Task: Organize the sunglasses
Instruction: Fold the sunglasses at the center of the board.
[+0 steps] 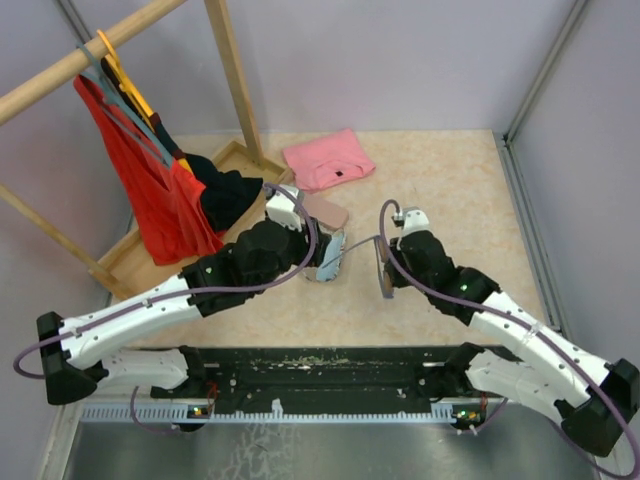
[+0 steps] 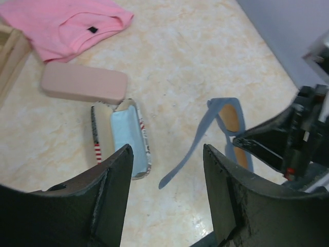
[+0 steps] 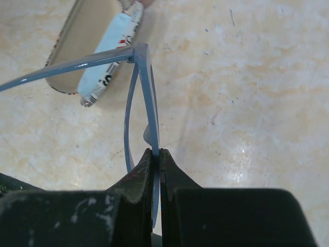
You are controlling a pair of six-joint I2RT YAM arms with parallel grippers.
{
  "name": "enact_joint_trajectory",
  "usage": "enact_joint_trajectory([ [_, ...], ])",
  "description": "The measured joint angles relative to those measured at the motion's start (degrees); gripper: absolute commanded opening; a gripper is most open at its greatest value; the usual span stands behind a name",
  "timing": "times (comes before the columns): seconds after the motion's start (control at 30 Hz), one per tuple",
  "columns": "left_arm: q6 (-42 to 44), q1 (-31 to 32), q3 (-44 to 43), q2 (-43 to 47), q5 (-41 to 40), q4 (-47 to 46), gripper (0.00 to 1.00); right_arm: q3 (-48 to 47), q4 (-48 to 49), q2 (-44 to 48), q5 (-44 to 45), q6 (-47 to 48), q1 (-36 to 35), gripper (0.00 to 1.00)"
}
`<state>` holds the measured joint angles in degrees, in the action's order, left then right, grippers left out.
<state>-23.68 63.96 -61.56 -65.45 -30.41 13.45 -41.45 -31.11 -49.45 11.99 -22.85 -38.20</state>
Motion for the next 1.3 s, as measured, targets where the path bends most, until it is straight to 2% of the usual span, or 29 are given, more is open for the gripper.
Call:
enact_joint_trajectory([
  [0.2,-0.8,-2.4,0.0,0.4,-2.3,4.4,0.63,-1.7,2.8,0.0,11.7,4.5,-13.2,0.0],
  [0.53,-2.0,-2.4,0.6,0.6,-3.4,5.9,0.62,-3.5,7.2,-1.1,22.9,9.0,-21.4,0.0],
  [1.3,-2.0,-2.4,3.2,-2.7,-2.4,4.9,0.62,-4.9,11.8,-5.0,24.3,8.3,-22.1,0.0],
])
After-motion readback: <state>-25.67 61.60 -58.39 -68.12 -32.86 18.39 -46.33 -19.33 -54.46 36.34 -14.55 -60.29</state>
